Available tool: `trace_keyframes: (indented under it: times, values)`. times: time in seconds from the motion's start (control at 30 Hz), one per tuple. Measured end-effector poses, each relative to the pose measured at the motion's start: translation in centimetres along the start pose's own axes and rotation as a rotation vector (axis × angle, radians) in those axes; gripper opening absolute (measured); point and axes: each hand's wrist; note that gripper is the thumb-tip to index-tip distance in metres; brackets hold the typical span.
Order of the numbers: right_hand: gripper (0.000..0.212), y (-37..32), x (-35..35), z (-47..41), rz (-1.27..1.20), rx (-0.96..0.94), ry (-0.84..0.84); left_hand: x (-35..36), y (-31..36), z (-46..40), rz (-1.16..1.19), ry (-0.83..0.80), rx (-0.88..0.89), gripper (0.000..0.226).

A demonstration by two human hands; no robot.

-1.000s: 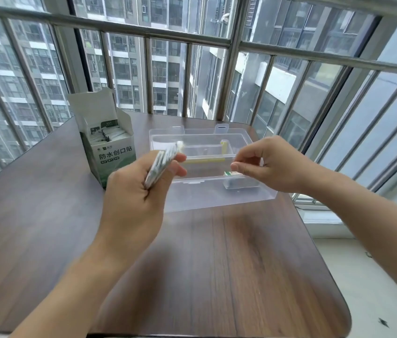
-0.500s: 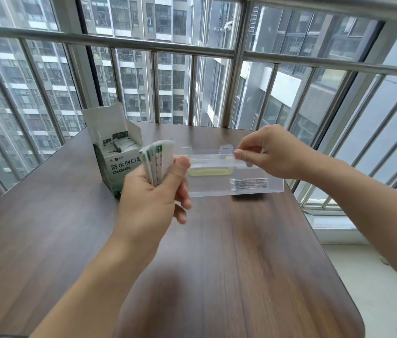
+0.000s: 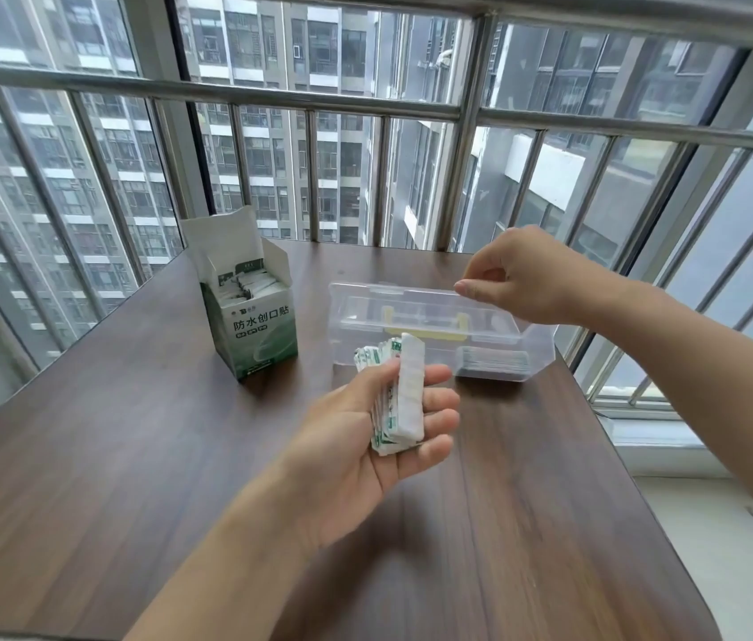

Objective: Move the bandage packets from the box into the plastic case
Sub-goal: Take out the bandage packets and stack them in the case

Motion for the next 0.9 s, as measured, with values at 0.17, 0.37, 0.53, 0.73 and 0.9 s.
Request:
trace_keyframes:
  times: [0.17, 0.37, 0.53, 0.73, 0.9]
  values:
    - [0.027, -0.1, -0.3, -0.2, 0.027, 0.012, 0.031, -0.5, -0.3, -0.4, 0.051, 0.025, 0.024, 0.045]
    - [0.036, -3.1, -0.7, 2.8, -0.154, -0.095, 0.156, -0.7, -0.8, -0.9, 0.025, 0.039, 0.119, 0.043]
    - [0.083, -7.0, 5.3, 5.6, -0.340, -0.099, -0.041, -1.0, -1.1, -1.2, -0.075, 0.033, 0.195, 0.031]
    - [0.036, -7.4, 8.8, 5.8, -1.118, -0.127, 0.109, -1.5, -1.1, -0.4, -0.117, -0.064, 0.210, 0.031]
    - [0.008, -8.7, 9.9, 6.0, -1.320, 0.015, 0.360, -1.8, -1.1, -0.5, -0.142, 0.048, 0.236, 0.025]
Point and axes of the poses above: each hand's wrist, its own z-axis away from the middle knuckle, its own x-axis out of the palm, y = z × x, and after that the axes turned 13 degrees about -y, right-handed
